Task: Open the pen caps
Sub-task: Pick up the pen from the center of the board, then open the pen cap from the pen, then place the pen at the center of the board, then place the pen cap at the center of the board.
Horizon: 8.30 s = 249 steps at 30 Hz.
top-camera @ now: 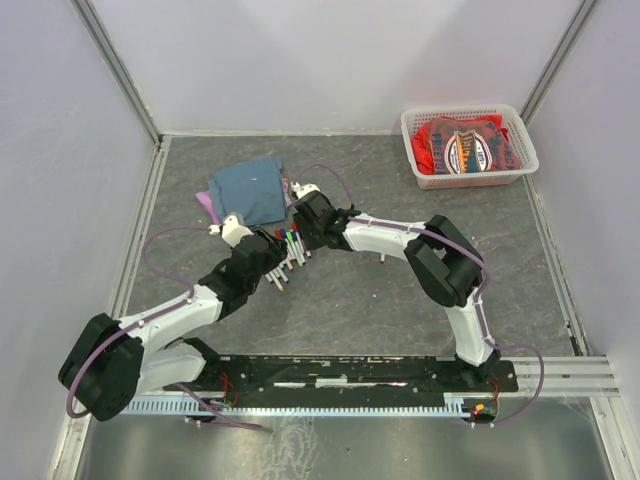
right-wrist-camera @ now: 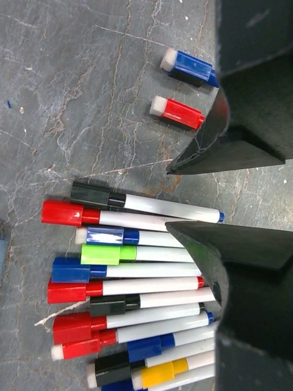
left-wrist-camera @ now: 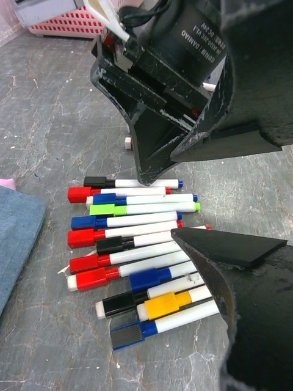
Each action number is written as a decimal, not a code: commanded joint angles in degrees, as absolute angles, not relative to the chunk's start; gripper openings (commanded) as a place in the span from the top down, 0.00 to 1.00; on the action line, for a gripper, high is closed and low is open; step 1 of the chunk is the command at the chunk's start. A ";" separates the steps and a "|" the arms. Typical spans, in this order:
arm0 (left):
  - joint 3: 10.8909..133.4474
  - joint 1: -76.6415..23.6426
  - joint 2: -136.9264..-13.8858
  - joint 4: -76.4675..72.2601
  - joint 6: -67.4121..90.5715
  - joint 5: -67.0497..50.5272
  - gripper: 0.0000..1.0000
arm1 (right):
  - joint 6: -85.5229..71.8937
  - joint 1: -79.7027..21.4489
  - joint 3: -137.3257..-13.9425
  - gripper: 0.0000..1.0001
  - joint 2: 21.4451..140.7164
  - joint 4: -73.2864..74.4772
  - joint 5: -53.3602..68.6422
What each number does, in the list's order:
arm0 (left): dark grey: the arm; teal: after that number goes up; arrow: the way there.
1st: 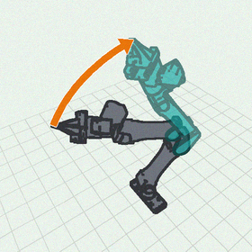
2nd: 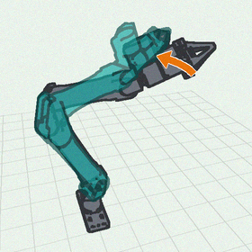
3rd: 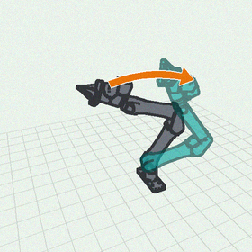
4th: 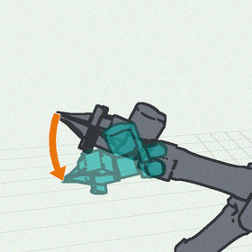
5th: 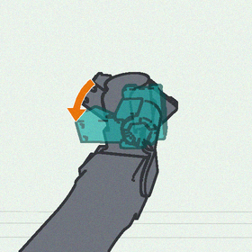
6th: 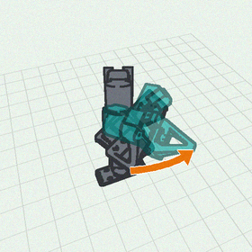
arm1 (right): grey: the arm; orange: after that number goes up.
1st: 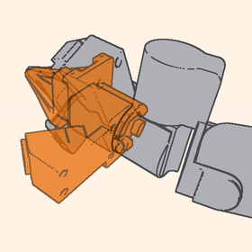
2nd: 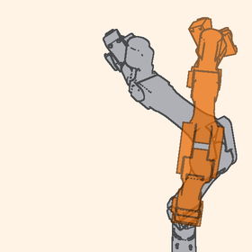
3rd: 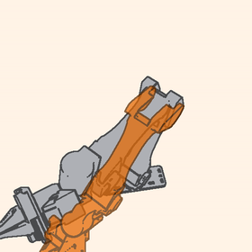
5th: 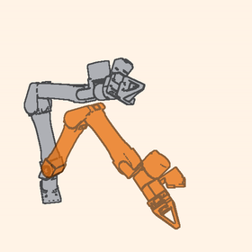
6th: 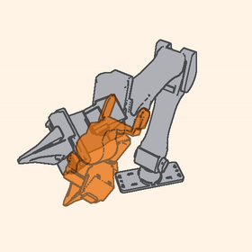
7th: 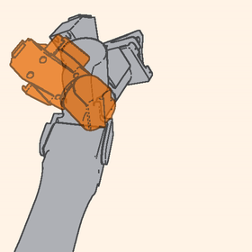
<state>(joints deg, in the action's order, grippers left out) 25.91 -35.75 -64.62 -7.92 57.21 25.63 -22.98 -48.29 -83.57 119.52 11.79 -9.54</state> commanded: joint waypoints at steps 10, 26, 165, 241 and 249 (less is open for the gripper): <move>26.04 -35.76 -62.67 -10.55 59.16 28.13 0.47 | -23.01 -48.69 -86.23 0.56 121.20 12.62 -11.29; 27.66 -35.77 -62.46 -9.15 58.27 28.74 0.46 | -21.62 -51.73 -85.82 0.65 123.11 18.72 -16.51; 29.48 -32.55 -70.95 -32.78 63.37 3.05 0.97 | -34.95 -51.19 -36.71 0.99 81.93 -23.47 4.44; 56.61 -35.72 -85.57 4.64 42.91 21.92 0.55 | -22.18 -42.98 -62.81 0.58 91.63 6.30 -17.98; 42.75 -33.41 -68.31 2.88 45.35 27.36 0.46 | -21.85 -47.50 -76.29 0.56 103.59 8.25 -12.84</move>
<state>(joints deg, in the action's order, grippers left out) 48.45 -34.22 -74.15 4.82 43.05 22.35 -22.50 -46.06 -69.87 99.31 8.38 -16.88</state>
